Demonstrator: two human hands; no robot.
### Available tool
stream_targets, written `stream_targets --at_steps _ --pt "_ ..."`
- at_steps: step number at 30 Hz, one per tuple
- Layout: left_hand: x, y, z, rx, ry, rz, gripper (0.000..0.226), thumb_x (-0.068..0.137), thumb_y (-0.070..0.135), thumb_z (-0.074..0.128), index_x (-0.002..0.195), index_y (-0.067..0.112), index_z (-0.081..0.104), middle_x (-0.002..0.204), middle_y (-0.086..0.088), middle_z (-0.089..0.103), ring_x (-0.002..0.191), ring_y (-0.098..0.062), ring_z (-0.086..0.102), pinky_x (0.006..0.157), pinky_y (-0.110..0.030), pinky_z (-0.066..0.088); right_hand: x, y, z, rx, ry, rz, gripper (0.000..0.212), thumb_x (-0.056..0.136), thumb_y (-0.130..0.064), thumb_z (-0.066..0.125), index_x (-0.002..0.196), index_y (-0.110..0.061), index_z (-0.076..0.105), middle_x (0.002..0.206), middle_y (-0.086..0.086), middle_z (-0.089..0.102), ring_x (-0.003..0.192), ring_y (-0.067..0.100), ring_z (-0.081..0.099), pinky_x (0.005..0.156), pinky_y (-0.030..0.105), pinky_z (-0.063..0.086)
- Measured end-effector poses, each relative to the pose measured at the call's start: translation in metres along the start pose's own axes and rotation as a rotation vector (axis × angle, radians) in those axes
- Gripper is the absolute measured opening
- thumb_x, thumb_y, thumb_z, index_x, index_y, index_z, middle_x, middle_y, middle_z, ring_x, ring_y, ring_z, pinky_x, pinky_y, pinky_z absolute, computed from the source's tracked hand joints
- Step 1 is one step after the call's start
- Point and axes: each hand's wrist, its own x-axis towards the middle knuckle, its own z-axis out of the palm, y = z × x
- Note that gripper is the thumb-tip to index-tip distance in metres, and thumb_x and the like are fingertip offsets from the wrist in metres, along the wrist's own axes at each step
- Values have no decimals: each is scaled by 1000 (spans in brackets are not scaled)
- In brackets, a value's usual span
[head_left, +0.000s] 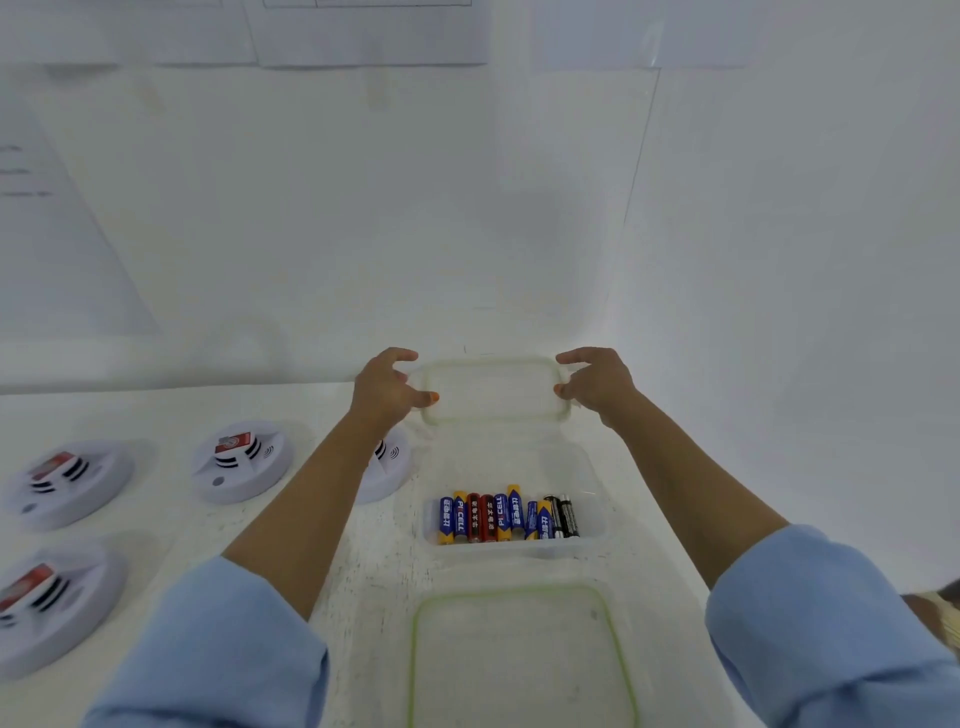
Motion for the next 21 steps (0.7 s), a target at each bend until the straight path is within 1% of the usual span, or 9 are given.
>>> stream_targets --at_steps 2,3,5,9,11,13,16,18,21 --pt "-2 -1 3 67 -4 61 58 75 7 75 127 12 50 116 -14 57 96 -19 51 81 -26 39 -1 5 3 35 -8 -9 47 80 6 61 123 -12 56 94 10 55 79 21 51 56 20 42" --pt "-2 -2 5 57 -21 54 59 77 6 73 129 13 48 118 -14 58 95 -20 53 82 -27 41 -2 7 4 62 -15 -18 49 81 7 59 126 -13 53 89 10 56 78 22 51 58 21 42" --pt "0 -3 6 -22 -54 -8 63 77 1 71 132 17 44 125 -19 56 100 -27 58 84 -33 46 -3 10 6 92 -25 -39 53 82 8 56 129 -16 50 79 8 55 75 23 50 62 25 44" --pt "6 -2 6 -201 -101 -137 72 76 -11 66 135 19 38 134 -21 44 108 -36 55 83 -42 52 -3 13 9 117 -22 -46 55 82 11 49 129 -17 48 95 10 51 76 22 49 75 37 47" --pt "5 -3 5 -322 -115 -190 75 77 -15 63 138 17 34 117 -19 52 103 -34 55 77 -41 53 -3 12 9 65 -8 -56 55 82 10 48 129 -18 47 105 10 49 76 20 49 81 42 50" --pt "2 -3 3 -379 -127 -202 78 78 -15 63 141 17 27 102 -15 53 93 -30 55 69 -34 51 -4 10 7 -4 -30 -86 56 83 7 48 133 -18 43 100 10 50 81 22 49 79 39 51" --pt "-3 7 8 2 -118 61 82 78 -5 66 143 21 23 116 -13 47 100 -26 51 75 -29 42 -4 0 4 -277 -99 -144 69 84 4 44 145 -20 23 107 12 52 99 26 51 69 25 44" --pt "-7 15 14 186 -207 315 81 76 6 72 141 25 27 133 -9 45 123 -22 43 88 -25 33 -1 -13 6 -482 -122 -232 78 83 4 41 149 -22 8 136 12 46 123 29 46 91 32 43" --pt "-9 16 17 257 -452 389 85 73 21 78 140 32 29 137 -4 47 131 -17 39 97 -25 30 7 -25 20 -542 -232 -358 74 91 -6 43 148 -25 1 154 3 24 138 25 30 116 38 18"
